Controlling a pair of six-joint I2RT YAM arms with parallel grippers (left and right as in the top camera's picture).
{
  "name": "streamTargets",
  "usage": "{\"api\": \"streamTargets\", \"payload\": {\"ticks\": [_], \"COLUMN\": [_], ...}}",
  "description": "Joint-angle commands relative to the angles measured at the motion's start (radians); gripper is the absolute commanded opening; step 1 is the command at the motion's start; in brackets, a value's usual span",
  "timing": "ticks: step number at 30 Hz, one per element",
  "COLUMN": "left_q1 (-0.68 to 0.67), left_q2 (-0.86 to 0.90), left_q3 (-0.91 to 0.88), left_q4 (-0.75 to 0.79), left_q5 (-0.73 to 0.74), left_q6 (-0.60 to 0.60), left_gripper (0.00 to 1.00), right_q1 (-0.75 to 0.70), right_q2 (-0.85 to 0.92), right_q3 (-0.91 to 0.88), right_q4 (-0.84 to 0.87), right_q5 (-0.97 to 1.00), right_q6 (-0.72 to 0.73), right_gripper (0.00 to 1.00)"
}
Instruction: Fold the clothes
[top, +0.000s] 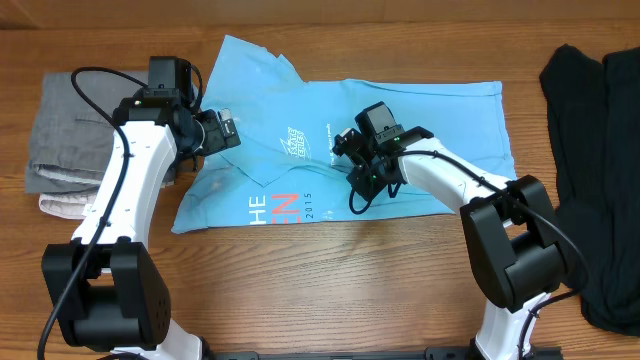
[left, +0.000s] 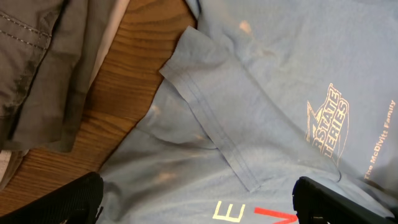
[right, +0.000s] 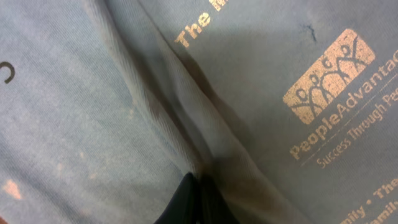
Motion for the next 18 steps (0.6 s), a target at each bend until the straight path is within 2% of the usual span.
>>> {"api": "streamTargets", "payload": {"ticks": [1, 13, 18], "left_q1": [0.005, 0.005, 0.005], "left_q2": [-0.011, -0.011, -0.011], "left_q3": [-0.002, -0.002, -0.002], "left_q4": [0.003, 0.003, 0.003], "left_q5": [0.003, 0.003, 0.003], "left_q6": [0.008, 0.008, 0.008], "left_gripper": [1.00, 1.00, 1.00], "right_q1": [0.006, 0.006, 0.006], "right_q2": [0.018, 0.012, 0.012], "right_q3": [0.058, 0.090, 0.090], "right_q4": [-0.048, -0.050, -0.050], "right_q5": [-0.014, 0.045, 0.045], "right_q6": [0.000, 0.000, 0.000], "right_gripper": [0.04, 0.04, 0.10]}}
